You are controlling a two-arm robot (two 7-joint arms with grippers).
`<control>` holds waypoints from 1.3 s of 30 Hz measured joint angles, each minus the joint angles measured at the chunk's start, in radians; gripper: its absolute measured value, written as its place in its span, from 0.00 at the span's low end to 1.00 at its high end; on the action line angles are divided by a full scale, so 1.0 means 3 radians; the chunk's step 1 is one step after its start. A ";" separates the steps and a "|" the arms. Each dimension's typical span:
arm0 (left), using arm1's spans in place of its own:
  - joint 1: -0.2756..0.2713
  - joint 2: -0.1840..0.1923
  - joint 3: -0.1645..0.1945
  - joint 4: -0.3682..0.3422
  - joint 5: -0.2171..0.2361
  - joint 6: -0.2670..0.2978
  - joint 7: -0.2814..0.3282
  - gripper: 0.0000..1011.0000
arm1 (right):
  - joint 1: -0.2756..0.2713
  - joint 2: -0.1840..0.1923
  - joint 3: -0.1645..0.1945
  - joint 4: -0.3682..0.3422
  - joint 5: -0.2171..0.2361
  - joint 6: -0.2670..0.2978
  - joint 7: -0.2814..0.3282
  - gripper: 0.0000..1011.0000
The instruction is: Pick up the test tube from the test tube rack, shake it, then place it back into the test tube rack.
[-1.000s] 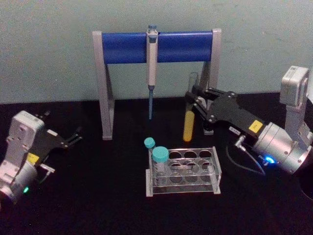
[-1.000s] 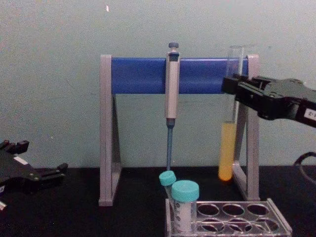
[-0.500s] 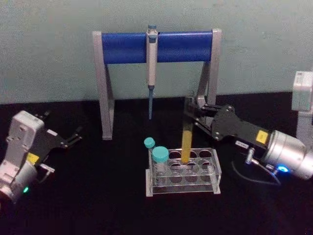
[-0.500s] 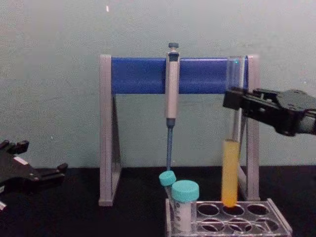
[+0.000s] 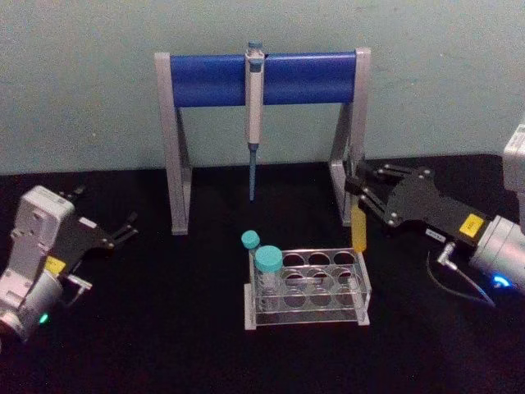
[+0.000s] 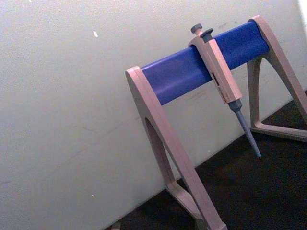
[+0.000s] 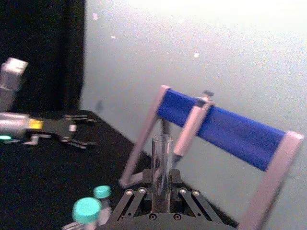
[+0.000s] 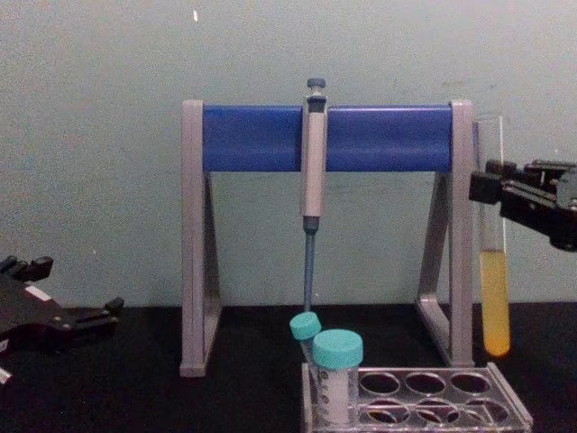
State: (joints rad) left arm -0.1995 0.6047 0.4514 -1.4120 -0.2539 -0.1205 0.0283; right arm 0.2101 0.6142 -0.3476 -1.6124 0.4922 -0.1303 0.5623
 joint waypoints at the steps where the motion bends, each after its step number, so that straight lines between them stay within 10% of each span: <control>1: 0.0000 0.0000 0.0000 0.0000 0.0000 0.0000 0.0000 0.99 | -0.0010 -0.0033 0.0013 -0.0007 -0.0077 -0.0015 -0.0100 0.22; 13: 0.0000 0.0000 0.0000 0.0000 0.0000 0.0000 0.0000 0.99 | 0.0009 -0.0469 0.0037 0.0148 -0.0322 -0.0132 -0.0483 0.22; 21: 0.0000 0.0000 0.0000 0.0000 0.0000 0.0000 0.0000 0.99 | 0.0068 -0.0643 0.0057 0.0290 -0.0080 -0.0187 -0.0210 0.22; 39: 0.0000 0.0000 0.0000 0.0000 0.0000 0.0000 0.0000 0.99 | 0.0164 -0.0298 -0.0114 0.0317 0.0380 -0.0008 0.0539 0.22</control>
State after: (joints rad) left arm -0.1995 0.6047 0.4514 -1.4120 -0.2539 -0.1205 0.0283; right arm 0.2593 0.5248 -0.3817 -1.5172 0.6064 -0.1327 0.7239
